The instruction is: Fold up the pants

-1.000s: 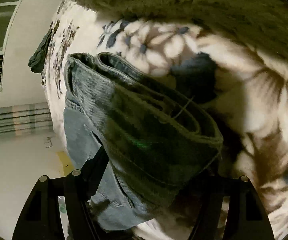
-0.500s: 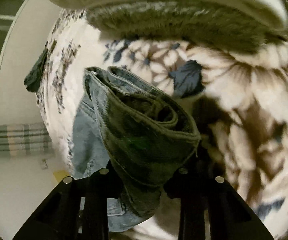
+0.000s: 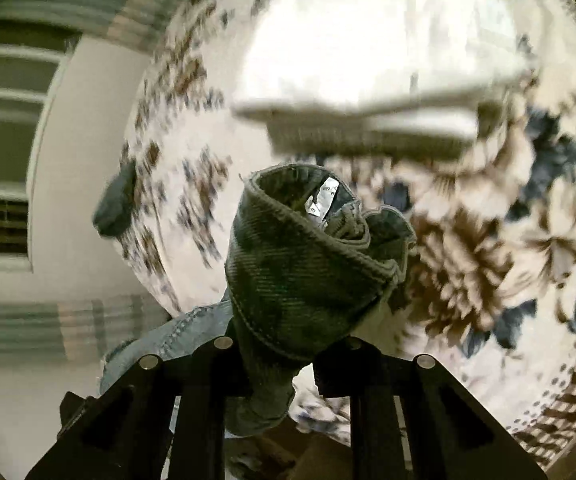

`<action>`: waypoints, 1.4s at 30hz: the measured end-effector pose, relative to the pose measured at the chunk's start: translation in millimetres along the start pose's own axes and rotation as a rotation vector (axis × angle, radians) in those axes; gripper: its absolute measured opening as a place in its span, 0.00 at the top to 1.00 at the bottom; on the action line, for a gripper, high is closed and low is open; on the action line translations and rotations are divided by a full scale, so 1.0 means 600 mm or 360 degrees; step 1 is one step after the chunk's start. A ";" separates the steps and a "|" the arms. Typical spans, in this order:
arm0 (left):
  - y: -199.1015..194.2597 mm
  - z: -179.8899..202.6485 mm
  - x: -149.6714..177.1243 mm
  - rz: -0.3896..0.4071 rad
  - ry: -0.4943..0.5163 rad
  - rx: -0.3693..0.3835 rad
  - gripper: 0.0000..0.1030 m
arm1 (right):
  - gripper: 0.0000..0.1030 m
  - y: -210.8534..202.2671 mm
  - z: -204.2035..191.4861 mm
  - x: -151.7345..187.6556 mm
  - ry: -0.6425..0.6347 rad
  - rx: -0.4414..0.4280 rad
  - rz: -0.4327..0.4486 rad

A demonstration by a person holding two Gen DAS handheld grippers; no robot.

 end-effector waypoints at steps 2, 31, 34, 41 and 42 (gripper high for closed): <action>0.024 0.083 -0.006 -0.0077 0.0125 0.0042 0.83 | 0.80 -0.045 -0.012 -0.038 0.0035 0.0010 0.0110; 0.589 0.264 -0.082 -0.1035 0.0970 -0.0272 0.76 | 0.72 0.039 0.252 -0.154 0.0841 0.0172 0.0756; 0.576 0.278 -0.070 -0.1008 0.1067 -0.0305 0.70 | 0.60 0.051 0.264 -0.139 0.0833 0.0189 0.0714; 0.490 0.345 -0.004 -0.0723 0.1644 -0.0426 0.02 | 0.28 0.014 0.222 -0.130 0.0668 0.0488 0.0607; 0.486 0.349 0.003 -0.0688 0.1711 -0.0453 0.02 | 0.25 0.005 0.207 -0.131 0.0612 0.0577 0.0588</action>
Point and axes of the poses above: each gripper's, at about its wrist camera, not at the fingertips, and y roughly the way its jaws point, z to its right, x to its underside, the point moved 1 cm from there along y, roughly the way its jaws point, and after that the axes turned 9 degrees about -y, right-handed, at the moved point
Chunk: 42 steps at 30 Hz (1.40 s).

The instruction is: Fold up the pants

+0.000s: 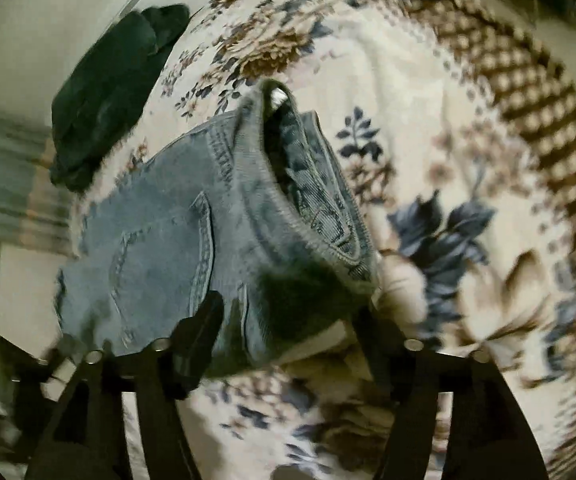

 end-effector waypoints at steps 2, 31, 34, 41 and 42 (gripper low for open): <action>-0.008 0.016 0.007 0.0054 0.0145 -0.0198 0.02 | 0.15 -0.027 -0.024 0.004 -0.0145 0.0160 0.0037; -0.487 0.241 0.234 0.0670 0.0637 -0.0571 0.02 | 0.08 -0.656 -0.245 0.172 -0.0598 0.0570 0.0602; -0.546 0.255 0.277 0.0715 0.0640 -0.0561 0.02 | 0.08 -0.733 -0.255 0.208 -0.0613 0.0535 0.0668; -0.645 0.269 0.356 0.0782 0.0618 -0.0542 0.02 | 0.05 -0.874 -0.278 0.291 -0.0648 0.0481 0.0780; -0.659 0.272 0.368 0.0808 0.0616 -0.0551 0.02 | 0.05 -0.893 -0.280 0.303 -0.0655 0.0485 0.0799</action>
Point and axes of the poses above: each gripper's, at about its wrist camera, not at the fingertips, and y roughly the way its jaws point, z to its right, x to its underside, the point moved 1 cm from there along y, roughly the way its jaws point, and after that the axes turned 9 degrees about -y, right-handed, at the moved point
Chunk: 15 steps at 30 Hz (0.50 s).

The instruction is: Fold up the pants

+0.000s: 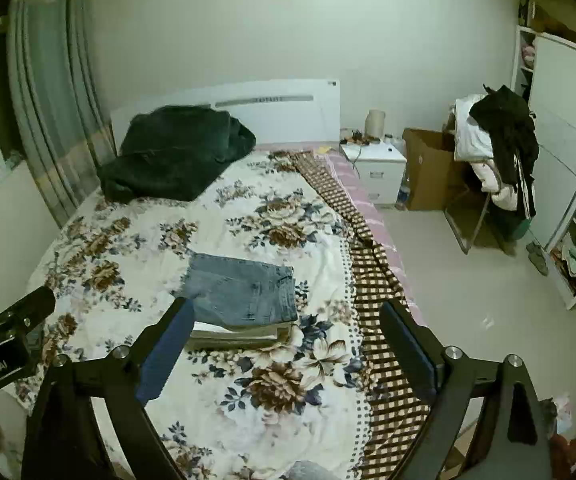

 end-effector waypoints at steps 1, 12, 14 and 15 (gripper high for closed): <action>-0.011 -0.001 0.002 0.0008 -0.0006 -0.0006 0.02 | 0.05 -0.017 -0.001 -0.001 -0.0007 0.0003 0.0011; -0.092 -0.033 0.009 0.0051 -0.0061 0.0037 0.00 | 0.04 -0.162 -0.018 -0.001 -0.0054 0.0045 0.0077; -0.099 -0.040 0.008 0.0064 -0.0052 0.0033 0.00 | 0.04 -0.179 -0.028 0.000 -0.0041 0.0038 0.0073; -0.103 -0.045 0.007 0.0069 -0.0042 0.0023 0.00 | 0.04 -0.183 -0.033 0.000 -0.0038 0.0038 0.0070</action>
Point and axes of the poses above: each gripper's, at about its wrist camera, not at the fingertips, and y roughly the way its jaws point, z to its right, x to its underside, the point moved 1 cm from there along y, roughly the way its jaws point, and after that the axes turned 9 degrees about -y, right-handed, at the moved point
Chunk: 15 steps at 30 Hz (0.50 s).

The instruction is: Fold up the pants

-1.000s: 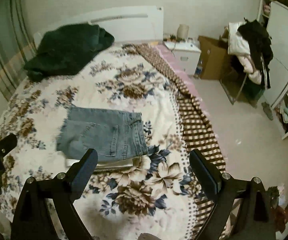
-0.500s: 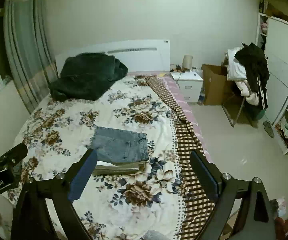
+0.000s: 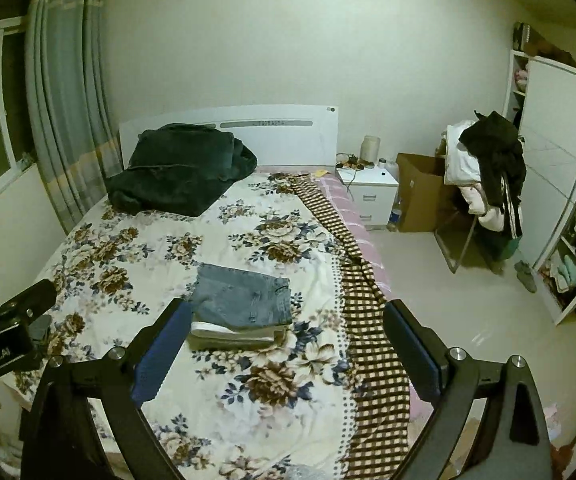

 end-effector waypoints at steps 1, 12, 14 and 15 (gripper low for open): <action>-0.003 -0.003 -0.001 -0.0002 0.0009 -0.0004 0.00 | 0.04 -0.006 -0.006 -0.001 0.0006 -0.0002 -0.0007; -0.010 -0.037 0.012 -0.0065 0.0024 0.0001 0.00 | 0.04 -0.019 -0.047 -0.001 0.0001 -0.0033 -0.0044; -0.011 -0.037 0.014 -0.0071 0.0026 0.0003 0.00 | 0.04 -0.017 -0.049 -0.001 -0.0005 -0.0035 -0.0046; -0.013 -0.037 0.015 -0.0075 0.0026 0.0004 0.00 | 0.04 -0.018 -0.049 0.000 -0.0006 -0.0036 -0.0046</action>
Point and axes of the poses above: each gripper's, at about its wrist camera, not at the fingertips, and y roughly the way its jaws point, z to its right, x to its underside, the point moved 1 cm from there along y, roughly the way its jaws point, and after that the axes turned 9 degrees about -y, right-handed, at the moved point
